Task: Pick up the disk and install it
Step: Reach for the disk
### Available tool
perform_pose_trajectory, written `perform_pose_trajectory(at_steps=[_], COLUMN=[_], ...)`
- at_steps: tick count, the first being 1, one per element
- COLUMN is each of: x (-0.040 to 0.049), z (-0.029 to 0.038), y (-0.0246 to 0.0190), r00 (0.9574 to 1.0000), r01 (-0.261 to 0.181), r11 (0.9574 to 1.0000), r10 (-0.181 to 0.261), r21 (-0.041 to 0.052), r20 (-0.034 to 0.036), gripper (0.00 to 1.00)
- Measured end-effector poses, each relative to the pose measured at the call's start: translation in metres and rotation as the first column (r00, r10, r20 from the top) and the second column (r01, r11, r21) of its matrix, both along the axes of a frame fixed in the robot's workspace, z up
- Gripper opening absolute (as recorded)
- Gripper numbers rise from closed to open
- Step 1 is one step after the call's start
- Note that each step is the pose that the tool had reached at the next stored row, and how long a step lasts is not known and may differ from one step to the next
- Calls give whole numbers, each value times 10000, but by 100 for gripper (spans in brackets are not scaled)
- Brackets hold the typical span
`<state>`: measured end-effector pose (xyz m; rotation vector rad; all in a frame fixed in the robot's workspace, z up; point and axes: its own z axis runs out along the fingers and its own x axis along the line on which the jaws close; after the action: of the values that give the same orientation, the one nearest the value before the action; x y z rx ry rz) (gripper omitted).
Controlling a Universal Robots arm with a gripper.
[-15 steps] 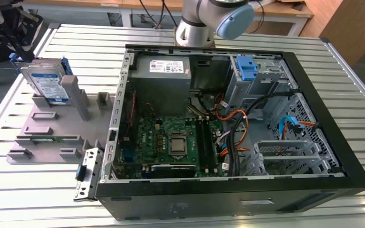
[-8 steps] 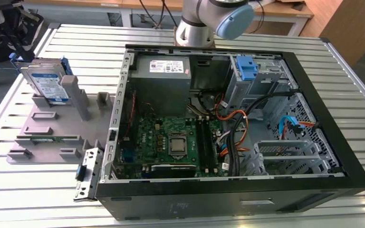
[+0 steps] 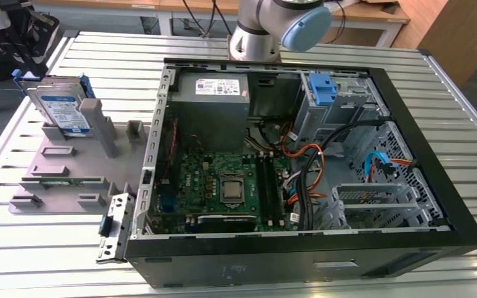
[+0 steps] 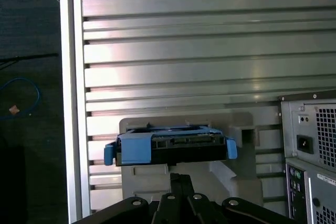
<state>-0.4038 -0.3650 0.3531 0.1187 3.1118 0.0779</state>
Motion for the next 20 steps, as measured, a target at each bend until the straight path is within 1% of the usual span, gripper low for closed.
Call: perform_pose_trajectory(at_steps=[4, 7, 12, 15, 20], x=[0, 1, 0, 0, 0], z=[-20, -47, -91, -110, -133], y=[37, 51, 73, 96, 105], r00=[10000, 10000, 9999, 9998, 9997], r01=[1, -12, -114, -216, -243], r11=[10000, 10000, 9999, 9997, 9996], r10=[-1, 12, 114, 216, 243], r21=[53, 86, 90, 90, 119], r20=[2, 0, 2, 0, 2], gripper=[11, 11, 11, 11, 11])
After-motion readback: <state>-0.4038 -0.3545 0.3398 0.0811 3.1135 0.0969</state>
